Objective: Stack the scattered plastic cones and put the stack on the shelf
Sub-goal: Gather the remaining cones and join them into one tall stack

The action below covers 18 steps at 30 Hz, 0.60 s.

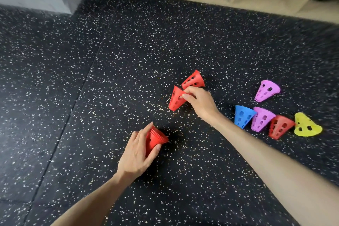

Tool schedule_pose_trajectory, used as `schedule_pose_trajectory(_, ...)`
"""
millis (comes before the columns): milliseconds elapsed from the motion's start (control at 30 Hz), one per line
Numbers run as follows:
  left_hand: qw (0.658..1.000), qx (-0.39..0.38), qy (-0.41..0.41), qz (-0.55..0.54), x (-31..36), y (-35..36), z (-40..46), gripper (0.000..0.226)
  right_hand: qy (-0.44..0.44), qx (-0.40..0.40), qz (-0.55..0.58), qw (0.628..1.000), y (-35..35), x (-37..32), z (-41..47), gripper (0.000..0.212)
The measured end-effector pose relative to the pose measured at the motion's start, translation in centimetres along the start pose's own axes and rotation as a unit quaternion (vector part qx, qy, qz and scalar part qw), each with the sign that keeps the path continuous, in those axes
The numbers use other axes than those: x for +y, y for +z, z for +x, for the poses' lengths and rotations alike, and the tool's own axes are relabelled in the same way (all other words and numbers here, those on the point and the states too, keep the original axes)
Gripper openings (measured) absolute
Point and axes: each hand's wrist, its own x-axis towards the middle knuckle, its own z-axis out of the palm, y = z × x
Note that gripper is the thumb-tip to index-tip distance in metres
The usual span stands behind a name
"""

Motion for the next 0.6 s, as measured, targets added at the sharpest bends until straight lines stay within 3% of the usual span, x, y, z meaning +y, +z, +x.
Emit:
schedule_pose_trajectory(167, 1.000, 0.004, 0.001, -0.001, 0.3, 0.1, 0.0, 0.076, -0.025, -0.024, 0.012, 0.999, -2.2, -1.1, -2.2, 0.017)
schedule_pose_trajectory(267, 0.997, 0.052, -0.023, -0.049, 1.3, 0.9, 0.5, 0.073, -0.040, -0.067, 0.028, 0.997, -3.4, -0.6, -3.8, 0.016)
schedule_pose_trajectory(367, 0.987, 0.089, -0.028, -0.132, 5.0, 2.2, 2.8, 0.067, -0.048, -0.065, 0.041, 0.996, -4.5, 0.4, -5.2, 0.019)
schedule_pose_trajectory(467, 0.980, 0.080, 0.003, -0.182, 10.3, 3.2, 4.1, 0.072, -0.049, -0.033, 0.045, 0.997, -7.1, 1.5, -6.5, 0.017)
schedule_pose_trajectory(600, 0.974, 0.049, 0.043, -0.219, 15.1, 4.4, 5.5, 0.081, -0.031, -0.061, 0.039, 0.997, -10.0, 3.3, -9.2, 0.024)
